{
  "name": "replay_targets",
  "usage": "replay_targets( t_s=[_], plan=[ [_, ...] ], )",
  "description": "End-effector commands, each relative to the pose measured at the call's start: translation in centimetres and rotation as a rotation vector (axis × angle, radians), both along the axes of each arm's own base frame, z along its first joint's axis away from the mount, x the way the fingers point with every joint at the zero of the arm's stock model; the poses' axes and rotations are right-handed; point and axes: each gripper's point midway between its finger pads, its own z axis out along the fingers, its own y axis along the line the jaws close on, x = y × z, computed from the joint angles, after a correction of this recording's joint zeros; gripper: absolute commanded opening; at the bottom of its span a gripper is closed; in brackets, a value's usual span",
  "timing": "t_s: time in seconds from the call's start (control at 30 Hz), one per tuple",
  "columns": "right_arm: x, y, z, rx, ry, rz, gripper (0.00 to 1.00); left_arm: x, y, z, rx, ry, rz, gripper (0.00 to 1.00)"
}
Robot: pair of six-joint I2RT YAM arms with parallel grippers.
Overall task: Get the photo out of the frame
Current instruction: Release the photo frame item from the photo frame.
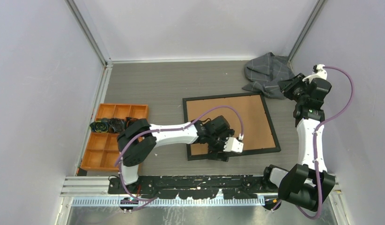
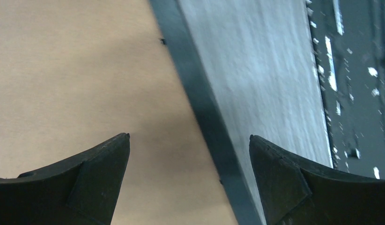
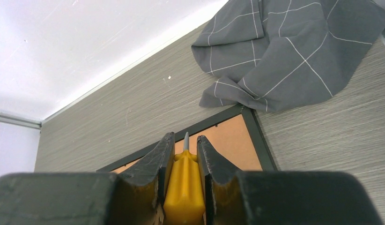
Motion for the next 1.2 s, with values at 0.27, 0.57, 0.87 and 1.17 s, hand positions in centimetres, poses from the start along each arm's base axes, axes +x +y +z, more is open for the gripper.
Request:
replay_targets(
  t_s=[0.27, 0.57, 0.87, 1.17],
  plan=[
    [-0.3, -3.5, 1.2, -0.089, -0.002, -0.159, 0.01, 3.0, -3.8, 0.9, -0.02, -0.012, 0.205, 1.0],
    [1.1, -7.2, -8.4, -0.143, 0.371, -0.232, 0.01, 2.6, -3.6, 1.4, -0.032, 0.019, 0.239, 1.0],
    [2.1, -6.9, -14.0, -0.229, 0.536, -0.227, 0.01, 2.5, -3.0, 1.3, -0.034, 0.023, 0.254, 1.0],
    [4.9, 2.0, -15.0, -0.148, 0.509, 0.071, 0.01, 4.2, -2.1, 1.1, -0.036, 0.071, 0.344, 1.0]
  ],
)
